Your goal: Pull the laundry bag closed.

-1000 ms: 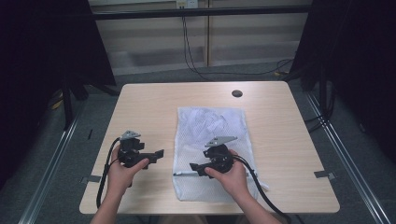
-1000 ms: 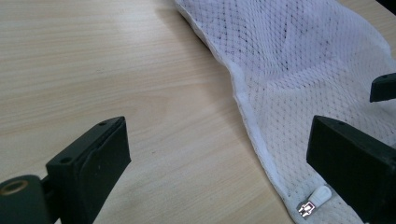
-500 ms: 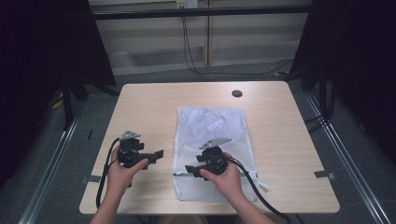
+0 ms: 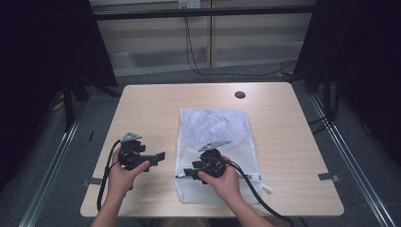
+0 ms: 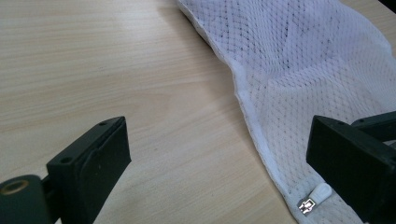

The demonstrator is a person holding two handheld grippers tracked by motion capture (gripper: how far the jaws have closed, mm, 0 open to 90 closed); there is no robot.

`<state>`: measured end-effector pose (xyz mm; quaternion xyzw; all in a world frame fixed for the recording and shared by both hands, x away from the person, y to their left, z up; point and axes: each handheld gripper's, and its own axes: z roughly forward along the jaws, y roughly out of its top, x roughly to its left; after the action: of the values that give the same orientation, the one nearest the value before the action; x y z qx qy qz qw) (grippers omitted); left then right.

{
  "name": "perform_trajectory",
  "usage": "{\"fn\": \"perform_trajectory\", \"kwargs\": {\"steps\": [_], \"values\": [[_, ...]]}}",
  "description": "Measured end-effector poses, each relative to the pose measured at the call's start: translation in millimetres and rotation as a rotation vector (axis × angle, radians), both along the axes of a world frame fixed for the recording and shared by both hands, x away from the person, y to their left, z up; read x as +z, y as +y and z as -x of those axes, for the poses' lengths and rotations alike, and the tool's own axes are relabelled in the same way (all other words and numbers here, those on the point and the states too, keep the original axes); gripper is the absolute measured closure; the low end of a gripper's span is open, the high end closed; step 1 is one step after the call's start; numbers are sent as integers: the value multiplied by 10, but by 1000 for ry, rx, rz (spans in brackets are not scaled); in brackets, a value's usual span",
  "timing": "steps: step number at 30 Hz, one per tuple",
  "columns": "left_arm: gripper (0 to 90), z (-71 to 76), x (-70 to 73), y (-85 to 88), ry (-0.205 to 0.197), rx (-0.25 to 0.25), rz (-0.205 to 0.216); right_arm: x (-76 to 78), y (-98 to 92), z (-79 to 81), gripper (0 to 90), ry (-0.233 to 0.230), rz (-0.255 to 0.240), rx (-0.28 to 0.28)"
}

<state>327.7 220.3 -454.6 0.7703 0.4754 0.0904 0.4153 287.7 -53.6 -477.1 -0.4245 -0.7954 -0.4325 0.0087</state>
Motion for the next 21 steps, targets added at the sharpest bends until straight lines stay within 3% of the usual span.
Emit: {"fn": "perform_trajectory", "kwargs": {"steps": [7, 21], "values": [[60, -4, 4, 5, 1, -5, 5, -17, 29, -7, 587, 46, -21, 11], [63, -16, 7, 32, 9, -4, 9, -60, 73, -42, 648, 74, -32, -1]]}}
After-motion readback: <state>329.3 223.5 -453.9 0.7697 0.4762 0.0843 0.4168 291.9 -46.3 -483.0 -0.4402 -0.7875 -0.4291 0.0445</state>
